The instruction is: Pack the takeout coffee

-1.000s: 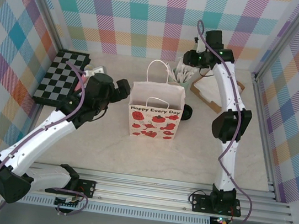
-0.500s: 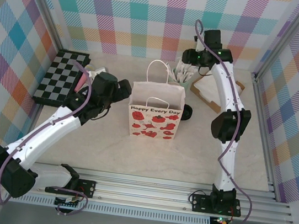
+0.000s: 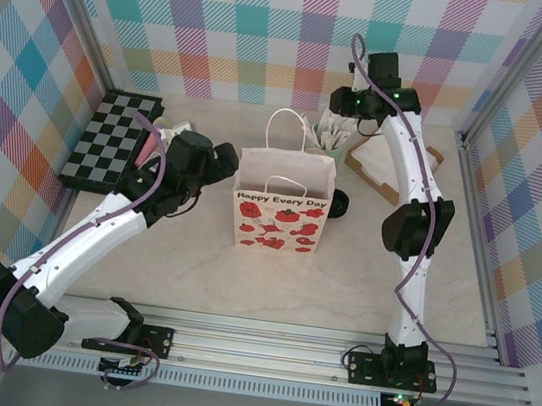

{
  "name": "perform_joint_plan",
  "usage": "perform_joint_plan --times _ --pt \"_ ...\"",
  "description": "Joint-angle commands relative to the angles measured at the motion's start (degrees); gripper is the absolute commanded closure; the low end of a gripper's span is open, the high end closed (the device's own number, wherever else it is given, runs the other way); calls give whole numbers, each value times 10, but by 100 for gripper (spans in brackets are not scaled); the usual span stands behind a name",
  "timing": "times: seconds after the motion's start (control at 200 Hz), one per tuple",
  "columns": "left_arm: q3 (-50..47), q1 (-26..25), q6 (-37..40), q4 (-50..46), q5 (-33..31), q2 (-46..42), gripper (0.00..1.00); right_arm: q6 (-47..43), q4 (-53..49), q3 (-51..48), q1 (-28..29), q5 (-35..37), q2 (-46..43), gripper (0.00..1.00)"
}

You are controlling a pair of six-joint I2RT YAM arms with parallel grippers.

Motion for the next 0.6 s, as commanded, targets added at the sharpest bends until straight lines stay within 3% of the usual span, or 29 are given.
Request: perform_joint_plan --times 0.0,0.595 --pt "-8 8 -1 8 -8 -9 0 -7 7 8 2 -11 1 67" --pt "-11 13 3 4 -9 -4 0 0 10 20 2 -25 25 68"
